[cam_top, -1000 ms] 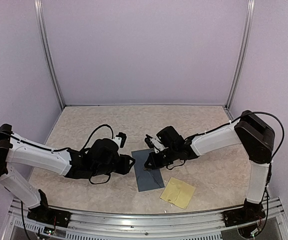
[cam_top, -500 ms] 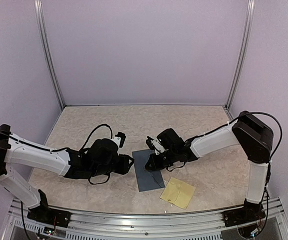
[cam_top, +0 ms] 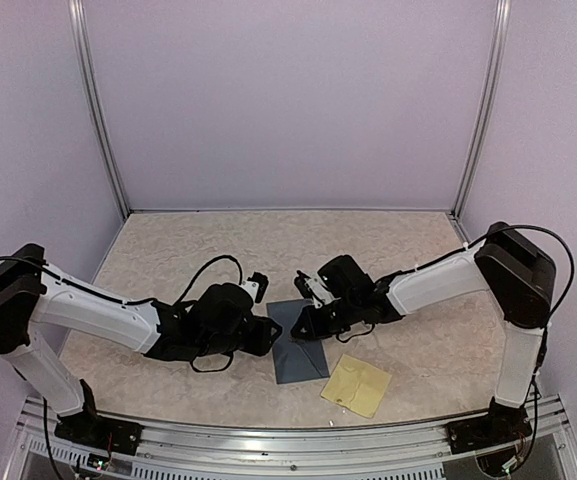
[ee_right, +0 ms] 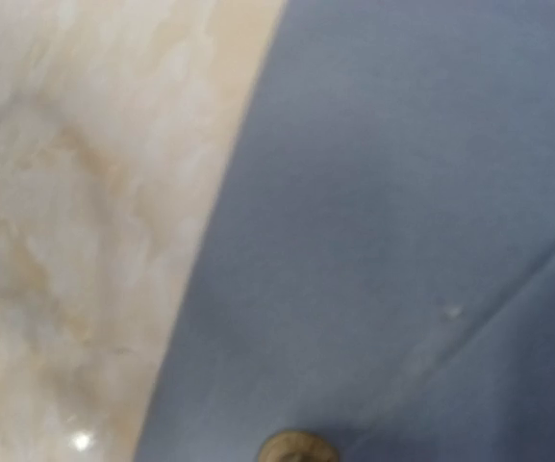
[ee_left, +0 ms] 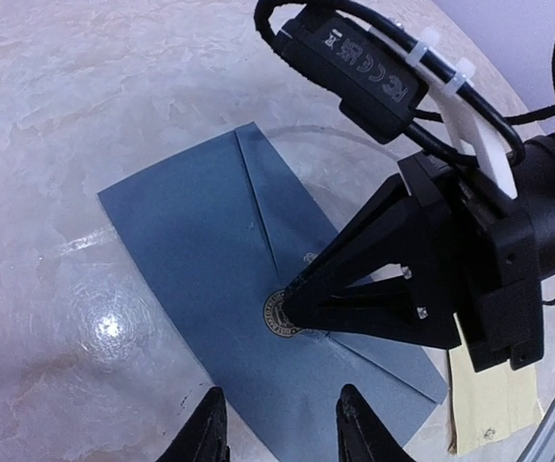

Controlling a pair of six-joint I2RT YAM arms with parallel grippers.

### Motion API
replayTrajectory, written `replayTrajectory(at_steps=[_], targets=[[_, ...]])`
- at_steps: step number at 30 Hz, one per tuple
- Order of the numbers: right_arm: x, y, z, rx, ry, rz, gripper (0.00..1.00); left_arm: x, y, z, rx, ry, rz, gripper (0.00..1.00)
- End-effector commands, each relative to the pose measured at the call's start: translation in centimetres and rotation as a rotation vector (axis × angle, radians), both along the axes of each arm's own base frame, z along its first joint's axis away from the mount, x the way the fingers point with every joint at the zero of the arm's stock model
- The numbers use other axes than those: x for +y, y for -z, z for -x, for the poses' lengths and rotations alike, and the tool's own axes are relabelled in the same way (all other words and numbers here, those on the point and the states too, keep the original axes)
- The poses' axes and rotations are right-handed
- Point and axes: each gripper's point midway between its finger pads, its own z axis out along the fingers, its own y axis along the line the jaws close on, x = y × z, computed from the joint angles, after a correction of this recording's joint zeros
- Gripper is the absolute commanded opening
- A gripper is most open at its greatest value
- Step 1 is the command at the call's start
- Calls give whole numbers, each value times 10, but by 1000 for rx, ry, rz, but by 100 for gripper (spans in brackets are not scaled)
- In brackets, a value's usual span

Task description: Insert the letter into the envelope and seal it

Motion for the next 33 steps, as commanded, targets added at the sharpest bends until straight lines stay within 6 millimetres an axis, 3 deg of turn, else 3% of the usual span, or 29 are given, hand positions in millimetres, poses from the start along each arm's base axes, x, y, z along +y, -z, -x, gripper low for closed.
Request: replayTrajectory(at_steps=[1,4,14,24,28,33], targets=[[-2,-31,5,-39,-18,-6,9,-9,-14,-1,-23,1,39,36],[-2,-32,6,-40,-21,-4,9,-2,-17,0,-27,-15,45,37],[-1,-3,10,7,-31,14,7,8,-21,3,-23,-33,48,37],[-10,39,11,63,7,96,5,12,-26,3,-33,-41,43,37],[-7,31,14,63,-9,67,6,14,-25,5,-33,-45,38,37],[3,0,14,28,-38,1,6,17,-28,5,-36,-51,46,37]])
